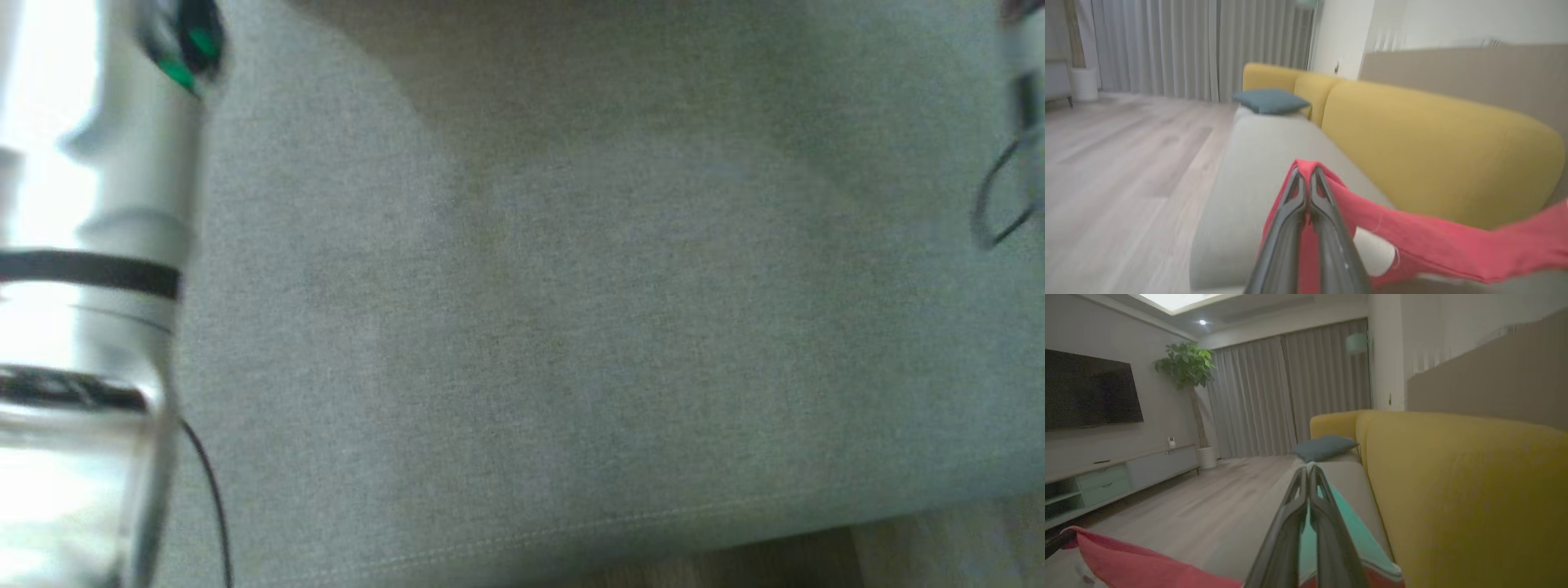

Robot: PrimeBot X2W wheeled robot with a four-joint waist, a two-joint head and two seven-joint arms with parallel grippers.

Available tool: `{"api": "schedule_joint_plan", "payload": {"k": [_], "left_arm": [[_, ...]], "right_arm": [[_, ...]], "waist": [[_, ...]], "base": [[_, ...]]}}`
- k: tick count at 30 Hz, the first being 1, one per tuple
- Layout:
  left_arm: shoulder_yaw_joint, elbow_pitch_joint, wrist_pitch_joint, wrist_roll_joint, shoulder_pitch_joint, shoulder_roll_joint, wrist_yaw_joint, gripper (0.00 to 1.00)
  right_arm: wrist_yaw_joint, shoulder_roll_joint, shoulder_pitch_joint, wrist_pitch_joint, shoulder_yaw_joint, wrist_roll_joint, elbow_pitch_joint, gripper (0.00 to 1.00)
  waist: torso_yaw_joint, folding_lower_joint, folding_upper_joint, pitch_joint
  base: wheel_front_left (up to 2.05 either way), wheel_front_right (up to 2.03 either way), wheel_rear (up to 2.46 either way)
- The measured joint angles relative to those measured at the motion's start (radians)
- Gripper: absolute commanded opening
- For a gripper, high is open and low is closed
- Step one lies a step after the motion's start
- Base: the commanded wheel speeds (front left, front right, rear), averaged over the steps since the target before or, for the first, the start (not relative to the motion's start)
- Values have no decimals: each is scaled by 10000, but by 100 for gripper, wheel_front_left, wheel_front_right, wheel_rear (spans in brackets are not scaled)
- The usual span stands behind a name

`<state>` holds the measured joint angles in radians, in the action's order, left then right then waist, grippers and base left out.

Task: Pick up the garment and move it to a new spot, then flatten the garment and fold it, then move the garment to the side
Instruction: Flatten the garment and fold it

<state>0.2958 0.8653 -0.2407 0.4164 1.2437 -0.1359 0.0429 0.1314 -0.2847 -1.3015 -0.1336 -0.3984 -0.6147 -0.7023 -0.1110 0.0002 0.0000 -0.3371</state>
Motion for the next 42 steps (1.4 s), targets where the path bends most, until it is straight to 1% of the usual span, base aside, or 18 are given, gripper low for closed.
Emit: {"api": "schedule_joint_plan", "payload": {"k": [2, 5, 9, 14, 15, 17, 18, 21, 25, 26, 28, 30, 31, 32, 34, 37, 39, 42], "left_arm": [[127, 951, -63, 0, -292, 284, -88, 0], [130, 2286, -73, 142, -832, 508, -90, 0], [98, 3204, -75, 301, -1346, 660, -201, 0], [-161, 3022, -88, 366, -1421, 813, -268, 0], [-199, 2926, -88, 366, -1539, 807, -299, 0], [-276, 2663, -88, 351, -2027, 805, -405, 0], [-343, 2516, -88, 351, -2334, 825, -449, 0], [-510, 1908, -88, 336, -3516, 825, -533, 0], [-859, 581, -88, 144, -5137, 740, -504, 0], [-982, -132, -88, 35, -5864, 652, -500, 0], [-1089, -765, -88, -31, -6577, 598, -462, 0], [-1124, -1421, -88, -31, -7331, 552, -387, 0], [-1124, -1421, -88, -31, -7331, 552, -387, 0], [-1122, -1758, -86, -29, -7727, 520, -339, 0], [-1122, -2600, -19, -27, -8563, 414, -209, 0], [-1108, -4205, 573, -27, -9850, 134, 67, 0], [-1095, -5459, 1158, -29, -10734, -58, 385, 0], [-1070, -7325, 2102, -29, -11971, -257, 869, 0]], "right_arm": [[0, 236, 280, -104, -445, -288, -836, 0], [0, 610, 686, -100, -955, -736, -1998, 0], [0, 867, 1168, -221, -1499, -1333, -2801, 0], [0, 805, 1809, -738, -1979, -2067, -2892, 0], [0, 757, 2008, -794, -2157, -2178, -2794, 0], [0, 692, 2634, -886, -2224, -2830, -2242, 0], [0, 541, 2984, -941, -2326, -3026, -1981, 0], [0, -86, 4296, -997, -2510, -3507, -1248, 0], [0, -794, 6257, -1101, -2433, -3914, -10, 0], [0, -1039, 7145, -1135, -2180, -4077, 746, 0], [0, -1193, 8000, -1145, -1735, -4360, 1538, 0], [0, -1411, 8855, -1143, -1429, -4357, 2125, 0], [0, -1411, 8855, -1143, -1429, -4357, 2125, 0], [0, -1498, 9317, -1124, -1264, -4358, 2406, 0], [0, -1638, 10249, -805, -915, -4353, 2968, 0], [0, -1697, 11547, -17, -198, -4291, 3916, 0], [0, -1703, 12348, 642, 405, -4148, 4592, 0], [0, -1689, 13484, 1661, 1440, -3547, 5747, 0]], "waist": [[-15, -1, 0, -182], [-66, 0, 0, -427], [-124, 0, 0, -791], [-25, -1, 0, -1005], [4, 0, 0, -968], [46, -1, 0, -832], [74, -2, 0, -755], [136, -1, 0, -455], [147, -1, 0, -20], [146, -1, 0, 197], [147, -2, 1, 399], [149, -2, 1, 591], [149, -2, 1, 591], [147, -2, 1, 691], [136, -2, 0, 889], [138, -2, 1, 1161], [161, -2, 1, 1327], [218, -2, 1, 1496]], "base": [[0, 0, 0], [0, 0, 0], [0, 0, 0], [0, 0, 0], [0, 0, 0], [0, 0, 0], [0, 0, 0], [0, 0, 0], [0, 0, 0], [0, 0, 0], [0, 0, 0], [0, 0, 0], [0, 0, 0], [0, 0, 0], [0, 0, 0], [0, 0, 0], [0, 0, 0], [0, 0, 0]]}}
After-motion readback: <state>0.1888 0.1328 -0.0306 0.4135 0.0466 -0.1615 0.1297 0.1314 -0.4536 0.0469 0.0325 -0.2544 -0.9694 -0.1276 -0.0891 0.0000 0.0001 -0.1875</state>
